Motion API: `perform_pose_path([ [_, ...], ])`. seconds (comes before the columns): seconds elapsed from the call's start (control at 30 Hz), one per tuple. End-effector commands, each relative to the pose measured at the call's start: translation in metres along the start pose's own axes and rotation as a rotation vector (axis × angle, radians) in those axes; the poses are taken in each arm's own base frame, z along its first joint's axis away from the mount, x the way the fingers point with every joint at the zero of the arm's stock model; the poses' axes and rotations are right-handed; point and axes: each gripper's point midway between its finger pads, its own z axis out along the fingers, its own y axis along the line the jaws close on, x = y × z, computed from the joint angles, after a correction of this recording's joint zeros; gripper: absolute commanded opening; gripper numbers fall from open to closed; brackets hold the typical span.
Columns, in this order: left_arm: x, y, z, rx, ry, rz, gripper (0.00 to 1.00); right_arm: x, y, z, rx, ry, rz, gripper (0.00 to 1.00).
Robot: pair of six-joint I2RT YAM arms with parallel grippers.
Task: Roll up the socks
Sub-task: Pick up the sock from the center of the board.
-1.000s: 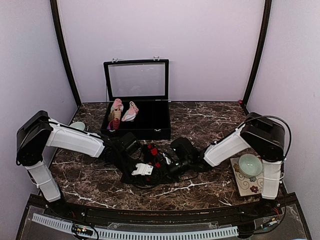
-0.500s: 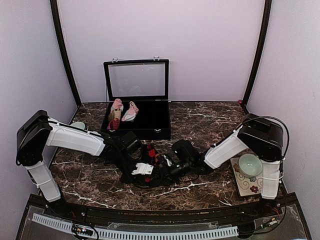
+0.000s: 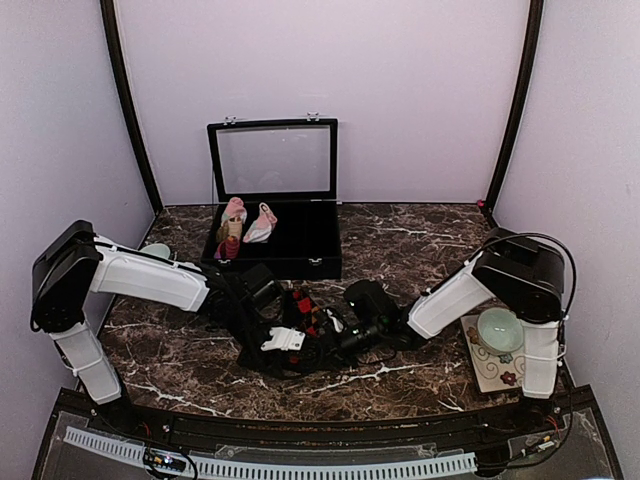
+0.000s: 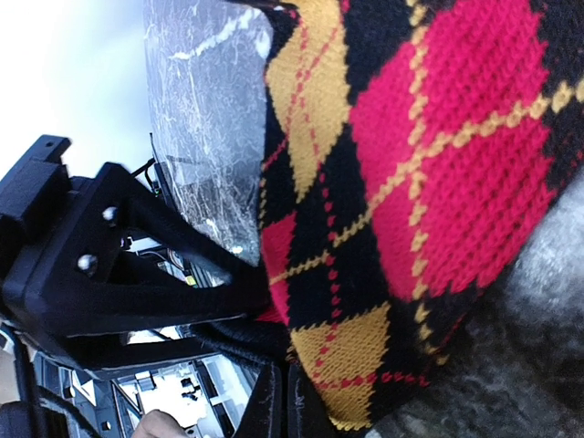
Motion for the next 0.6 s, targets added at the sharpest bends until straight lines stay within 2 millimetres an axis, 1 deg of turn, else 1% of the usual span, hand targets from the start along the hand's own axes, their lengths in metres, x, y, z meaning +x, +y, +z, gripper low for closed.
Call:
perform_pose_path([
  [0.0,-0.013,-0.003,-0.02,-0.018,-0.019,0.034,0.36,-0.002,-0.01,0.003,-0.003,-0.002,0.014,0.0],
  [0.13,-0.024,0.001,-0.021,-0.001,-0.038,0.033,0.35,-0.002,-0.009,0.004,-0.02,0.001,0.019,0.0],
  [0.23,-0.027,0.003,-0.017,0.019,-0.041,0.024,0.34,-0.003,-0.006,0.004,-0.025,-0.001,0.015,0.0],
  [0.4,-0.023,0.002,-0.007,0.053,-0.032,0.006,0.31,-0.003,-0.003,0.002,-0.028,-0.002,0.013,0.0],
  [0.57,-0.011,-0.006,0.002,0.091,-0.004,-0.011,0.28,-0.002,-0.003,0.002,-0.032,0.0,0.012,0.0],
])
